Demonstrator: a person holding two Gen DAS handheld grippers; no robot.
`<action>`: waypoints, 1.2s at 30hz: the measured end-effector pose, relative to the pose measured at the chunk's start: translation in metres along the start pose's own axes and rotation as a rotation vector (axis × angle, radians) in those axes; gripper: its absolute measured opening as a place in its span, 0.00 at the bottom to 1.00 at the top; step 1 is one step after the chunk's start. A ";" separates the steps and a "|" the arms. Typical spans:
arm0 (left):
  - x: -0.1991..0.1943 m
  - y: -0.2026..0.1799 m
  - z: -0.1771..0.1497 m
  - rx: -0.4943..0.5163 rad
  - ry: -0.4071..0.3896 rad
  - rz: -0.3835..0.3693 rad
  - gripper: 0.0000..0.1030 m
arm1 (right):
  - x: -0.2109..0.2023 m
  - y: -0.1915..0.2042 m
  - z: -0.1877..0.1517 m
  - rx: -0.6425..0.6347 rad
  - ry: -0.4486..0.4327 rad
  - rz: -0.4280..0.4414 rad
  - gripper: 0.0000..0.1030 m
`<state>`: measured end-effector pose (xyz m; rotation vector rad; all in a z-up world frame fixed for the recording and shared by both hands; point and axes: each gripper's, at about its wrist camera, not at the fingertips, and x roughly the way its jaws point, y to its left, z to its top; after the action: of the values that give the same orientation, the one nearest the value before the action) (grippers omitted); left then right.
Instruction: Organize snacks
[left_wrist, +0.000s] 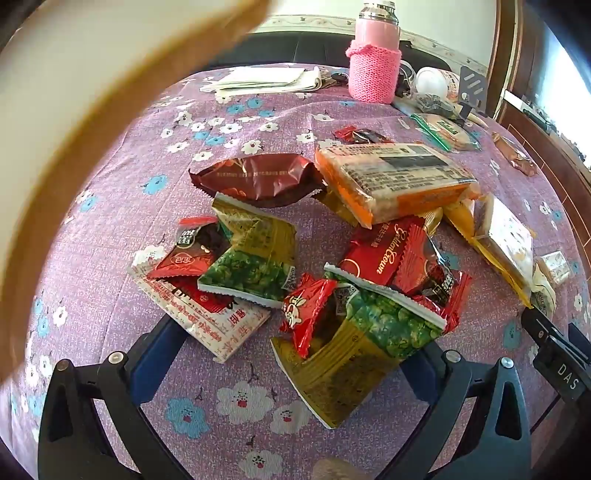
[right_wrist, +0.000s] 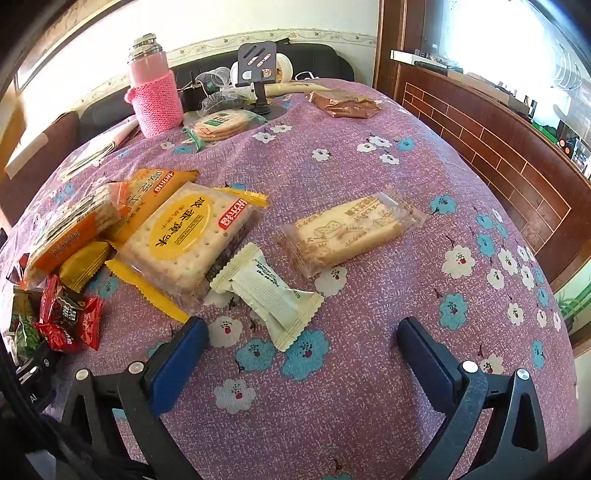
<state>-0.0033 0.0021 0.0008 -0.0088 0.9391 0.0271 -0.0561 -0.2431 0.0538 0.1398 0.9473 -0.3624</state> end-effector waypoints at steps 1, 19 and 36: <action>0.000 0.000 0.000 0.000 0.000 0.000 1.00 | 0.000 0.000 0.000 0.000 0.000 0.000 1.00; 0.000 -0.003 -0.001 0.000 0.003 -0.001 1.00 | 0.000 0.000 0.000 0.000 0.000 0.000 1.00; 0.000 -0.003 -0.001 -0.001 0.003 -0.001 1.00 | 0.000 0.000 0.000 0.000 0.000 0.000 1.00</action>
<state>-0.0039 -0.0009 0.0002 -0.0107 0.9419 0.0268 -0.0562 -0.2430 0.0537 0.1397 0.9473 -0.3626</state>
